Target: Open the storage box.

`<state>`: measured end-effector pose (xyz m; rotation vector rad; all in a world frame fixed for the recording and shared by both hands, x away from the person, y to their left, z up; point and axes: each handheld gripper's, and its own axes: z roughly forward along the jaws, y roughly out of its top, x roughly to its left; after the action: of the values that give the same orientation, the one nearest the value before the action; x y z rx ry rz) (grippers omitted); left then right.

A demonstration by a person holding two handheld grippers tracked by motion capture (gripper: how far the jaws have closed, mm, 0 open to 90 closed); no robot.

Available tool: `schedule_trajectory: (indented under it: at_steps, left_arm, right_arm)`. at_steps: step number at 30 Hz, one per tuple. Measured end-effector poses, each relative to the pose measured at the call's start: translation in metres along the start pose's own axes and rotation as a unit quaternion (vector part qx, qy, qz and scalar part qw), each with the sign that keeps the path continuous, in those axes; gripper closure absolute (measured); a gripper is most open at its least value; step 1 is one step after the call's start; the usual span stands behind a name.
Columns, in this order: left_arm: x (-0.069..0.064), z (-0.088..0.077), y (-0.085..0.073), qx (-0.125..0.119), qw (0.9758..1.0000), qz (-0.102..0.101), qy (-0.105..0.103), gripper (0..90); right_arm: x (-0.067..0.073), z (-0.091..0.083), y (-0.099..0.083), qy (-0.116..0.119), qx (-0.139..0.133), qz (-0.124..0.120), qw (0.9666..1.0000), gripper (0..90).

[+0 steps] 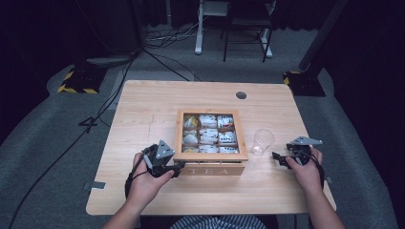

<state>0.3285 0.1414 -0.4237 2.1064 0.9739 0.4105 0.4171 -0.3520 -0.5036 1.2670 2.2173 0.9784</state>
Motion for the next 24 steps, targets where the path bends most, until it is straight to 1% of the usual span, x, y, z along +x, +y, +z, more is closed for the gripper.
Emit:
schedule_trajectory:
  at_steps: [2, 4, 6, 9, 13, 14, 19, 22, 24]
  left_arm:
    - [0.000, 0.000, 0.001, -0.003, 1.0000, -0.001, 0.001, 44.7]
    - [0.000, -0.002, 0.002, -0.005, 1.0000, 0.003, 0.005, 44.3]
    - [0.001, -0.001, 0.003, -0.010, 0.9999, 0.001, 0.005, 42.5]
    - [0.000, -0.002, 0.005, -0.012, 0.9999, 0.003, 0.011, 41.3]
    - [0.002, -0.003, 0.007, -0.016, 0.9998, -0.001, 0.011, 40.4]
    - [0.001, -0.004, 0.008, -0.018, 0.9997, 0.002, 0.014, 38.4]
    - [0.000, -0.008, 0.012, -0.032, 0.9990, 0.012, 0.027, 38.2]
    - [0.002, -0.010, 0.015, -0.038, 0.9989, 0.012, 0.026, 36.2]
    - [0.003, -0.011, 0.018, -0.042, 0.9986, 0.014, 0.028, 34.1]
  right_arm:
    - [0.000, 0.000, 0.000, 0.000, 0.000, 0.000, 1.0000, 19.0]
    - [0.000, -0.001, -0.001, 0.000, 0.000, 0.000, 1.0000, 19.0]
    - [0.000, -0.002, -0.001, 0.000, 0.000, 0.002, 1.0000, 19.0]
    - [0.000, -0.002, -0.002, -0.001, -0.001, 0.001, 1.0000, 19.0]
    - [0.001, -0.003, -0.003, -0.001, -0.001, 0.003, 1.0000, 19.0]
    - [0.000, -0.004, -0.004, -0.001, 0.000, 0.002, 1.0000, 19.0]
    - [0.000, -0.005, -0.005, -0.003, -0.001, 0.004, 1.0000, 19.0]
    - [0.000, -0.006, -0.006, -0.004, 0.000, 0.004, 1.0000, 19.0]
    - [0.001, -0.008, -0.007, -0.005, 0.000, 0.006, 1.0000, 19.0]
